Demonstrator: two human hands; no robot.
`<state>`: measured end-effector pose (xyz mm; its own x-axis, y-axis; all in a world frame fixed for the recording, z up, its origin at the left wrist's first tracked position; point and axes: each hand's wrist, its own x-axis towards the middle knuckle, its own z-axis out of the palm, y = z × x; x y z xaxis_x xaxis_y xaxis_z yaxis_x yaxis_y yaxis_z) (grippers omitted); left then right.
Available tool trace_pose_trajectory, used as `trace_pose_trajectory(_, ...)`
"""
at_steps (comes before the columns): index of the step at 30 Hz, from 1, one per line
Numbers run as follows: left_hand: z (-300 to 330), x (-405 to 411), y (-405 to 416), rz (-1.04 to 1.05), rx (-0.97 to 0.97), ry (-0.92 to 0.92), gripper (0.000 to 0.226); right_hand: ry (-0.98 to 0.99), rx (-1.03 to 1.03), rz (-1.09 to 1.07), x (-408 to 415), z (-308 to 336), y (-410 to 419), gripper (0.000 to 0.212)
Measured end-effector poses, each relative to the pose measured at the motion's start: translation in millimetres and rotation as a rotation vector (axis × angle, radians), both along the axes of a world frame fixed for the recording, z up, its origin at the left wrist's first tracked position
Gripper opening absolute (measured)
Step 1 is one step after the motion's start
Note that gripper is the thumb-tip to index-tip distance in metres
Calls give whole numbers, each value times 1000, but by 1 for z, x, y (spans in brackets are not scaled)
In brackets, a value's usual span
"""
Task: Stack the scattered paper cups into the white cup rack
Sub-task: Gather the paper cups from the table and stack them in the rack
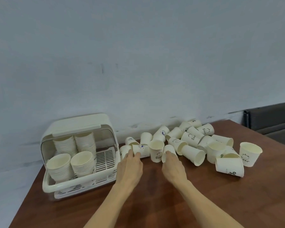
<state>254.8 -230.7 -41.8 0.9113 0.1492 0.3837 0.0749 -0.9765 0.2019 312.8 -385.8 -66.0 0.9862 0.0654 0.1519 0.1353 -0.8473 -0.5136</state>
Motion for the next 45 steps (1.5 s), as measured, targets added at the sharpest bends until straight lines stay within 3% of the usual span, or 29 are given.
trace_pose_trajectory(7, -9, 21, -22, -59, 8, 60, 33, 89, 41, -84, 12, -13, -2, 30)
trace_pose_trajectory(15, -21, 54, -39, -105, 14, 209, 62, 123, -68, -86, 24, -23, 0, 33)
trace_pose_trajectory(22, -16, 65, -45, -89, 50, 188, 30, 131, -106, -73, 27, -27, 3, 30)
trace_pose_trajectory(36, -21, 41, -24, -67, -12, 23, 21, -5, -202, -182, 30, -33, 13, 23)
trace_pose_trajectory(45, -13, 16, -10, -22, -16, -18, 20, -11, -267, -132, 16, -28, 16, 25)
